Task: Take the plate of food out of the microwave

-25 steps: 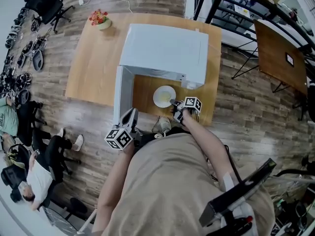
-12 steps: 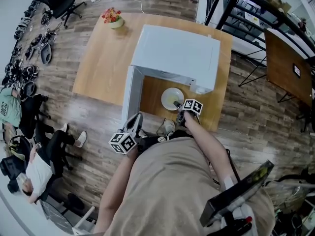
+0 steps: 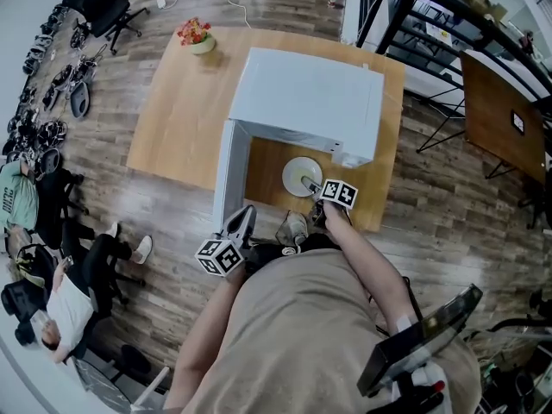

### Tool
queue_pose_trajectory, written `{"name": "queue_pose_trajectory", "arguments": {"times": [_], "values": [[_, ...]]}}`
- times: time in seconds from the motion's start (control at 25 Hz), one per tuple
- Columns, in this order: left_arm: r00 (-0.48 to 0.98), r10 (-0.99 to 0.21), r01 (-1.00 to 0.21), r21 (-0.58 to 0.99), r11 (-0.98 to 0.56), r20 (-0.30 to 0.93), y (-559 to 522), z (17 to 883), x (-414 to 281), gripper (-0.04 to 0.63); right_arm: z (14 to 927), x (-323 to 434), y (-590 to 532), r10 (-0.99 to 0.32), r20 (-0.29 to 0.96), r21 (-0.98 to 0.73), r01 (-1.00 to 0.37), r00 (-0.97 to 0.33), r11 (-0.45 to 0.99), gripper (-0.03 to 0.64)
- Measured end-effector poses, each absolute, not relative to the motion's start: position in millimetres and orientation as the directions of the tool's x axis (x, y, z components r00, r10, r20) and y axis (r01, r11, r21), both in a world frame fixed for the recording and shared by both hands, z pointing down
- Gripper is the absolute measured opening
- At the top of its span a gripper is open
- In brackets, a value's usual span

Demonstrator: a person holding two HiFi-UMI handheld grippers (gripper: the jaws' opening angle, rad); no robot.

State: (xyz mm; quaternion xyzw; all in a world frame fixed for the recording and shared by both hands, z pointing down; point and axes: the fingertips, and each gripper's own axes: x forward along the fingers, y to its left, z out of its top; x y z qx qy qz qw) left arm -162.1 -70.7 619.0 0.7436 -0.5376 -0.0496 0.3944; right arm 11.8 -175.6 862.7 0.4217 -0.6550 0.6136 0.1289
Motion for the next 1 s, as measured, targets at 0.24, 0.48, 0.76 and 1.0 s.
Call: {"name": "queue_pose_trajectory", "arguments": {"times": [0.24, 0.48, 0.76, 1.0], "values": [[0.489, -0.802, -0.740, 0.650, -0.173, 0.343, -80.5, 612.8, -151.1, 0.005, 757.7, 33.4, -173.9, -0.544, 0.441, -0.856, -0.517, -0.714, -0.015, 0.462], [0.552, -0.779, -0.699, 0.676, -0.236, 0.298, -86.2, 590.7, -151.4, 0.005, 661.6, 67.4, -161.4, -0.700, 0.372, -0.689, -0.687, -0.609, 0.232, 0.422], [0.682, -0.695, -0.599, 0.719, -0.353, 0.227, -58.6, 576.3, -144.2, 0.006, 597.7, 84.6, -95.7, -0.862, 0.339, -0.395, -0.888, -0.377, 0.233, 0.359], [0.701, -0.681, -0.623, 0.646, -0.441, 0.211, -21.5, 551.7, -189.6, 0.006, 568.0, 61.8, -27.1, -0.905, 0.320, -0.332, -0.928, -0.279, 0.169, 0.357]]}}
